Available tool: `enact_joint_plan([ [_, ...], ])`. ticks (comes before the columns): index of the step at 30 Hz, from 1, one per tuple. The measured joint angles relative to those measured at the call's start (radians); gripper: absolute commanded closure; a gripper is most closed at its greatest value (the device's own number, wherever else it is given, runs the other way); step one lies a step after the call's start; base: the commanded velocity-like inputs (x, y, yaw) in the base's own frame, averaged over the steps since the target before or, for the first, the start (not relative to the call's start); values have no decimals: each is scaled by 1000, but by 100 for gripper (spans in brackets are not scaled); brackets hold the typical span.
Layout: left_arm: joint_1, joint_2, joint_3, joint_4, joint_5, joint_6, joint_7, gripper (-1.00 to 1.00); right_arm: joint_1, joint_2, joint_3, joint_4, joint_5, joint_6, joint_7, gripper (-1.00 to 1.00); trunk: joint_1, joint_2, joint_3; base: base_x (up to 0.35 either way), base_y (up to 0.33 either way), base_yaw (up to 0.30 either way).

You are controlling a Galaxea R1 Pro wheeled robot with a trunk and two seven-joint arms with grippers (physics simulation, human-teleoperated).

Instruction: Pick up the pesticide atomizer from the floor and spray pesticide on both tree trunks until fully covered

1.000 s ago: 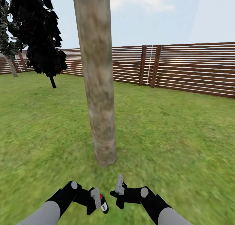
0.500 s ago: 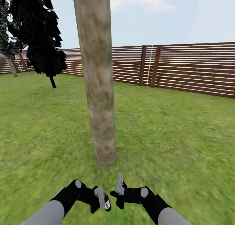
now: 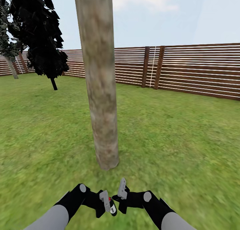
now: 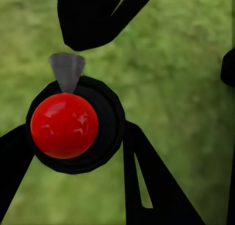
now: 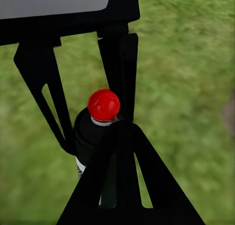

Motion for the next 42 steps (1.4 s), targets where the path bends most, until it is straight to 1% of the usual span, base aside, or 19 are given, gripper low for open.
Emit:
enact_joint_plan([
  [27, 0, -8, 0, 1, 1, 0, 0, 100, 0, 0, 0, 0, 0, 0, 0, 100, 0, 0, 0, 0, 0, 0],
  [33, 0, 1, -1, 1, -2, 1, 6, 100, 0, 0, 0, 0, 0, 0, 0, 100, 0, 0, 0, 0, 0, 0],
  [35, 0, 9, -2, 2, -3, 0, 15, 100, 0, 0, 0, 0, 0, 0, 0, 100, 0, 0, 0, 0, 0, 0],
  [37, 1, 32, -2, 3, -6, 0, 17, 100, 0, 0, 0, 0, 0, 0, 0, 100, 0, 0, 0, 0, 0, 0],
  [39, 1, 68, -3, 3, -7, 0, 18, 100, 0, 0, 0, 0, 0, 0, 0, 100, 0, 0, 0, 0, 0, 0],
  [40, 2, 81, -3, 3, -7, 0, 19, 100, 0, 0, 0, 1, 0, 0, 0, 100, 0, 0, 0, 0, 0, 0],
  [41, 2, 109, -4, 3, -9, 1, 19, 100, 0, 0, 0, 1, 0, 0, 0, 100, 0, 0, 0, 0, 0, 0],
  [42, 3, 129, -4, 3, -9, 0, 19, 100, 0, 0, 0, 1, 0, 0, 0, 100, 0, 0, 0, 0, 0, 0],
])
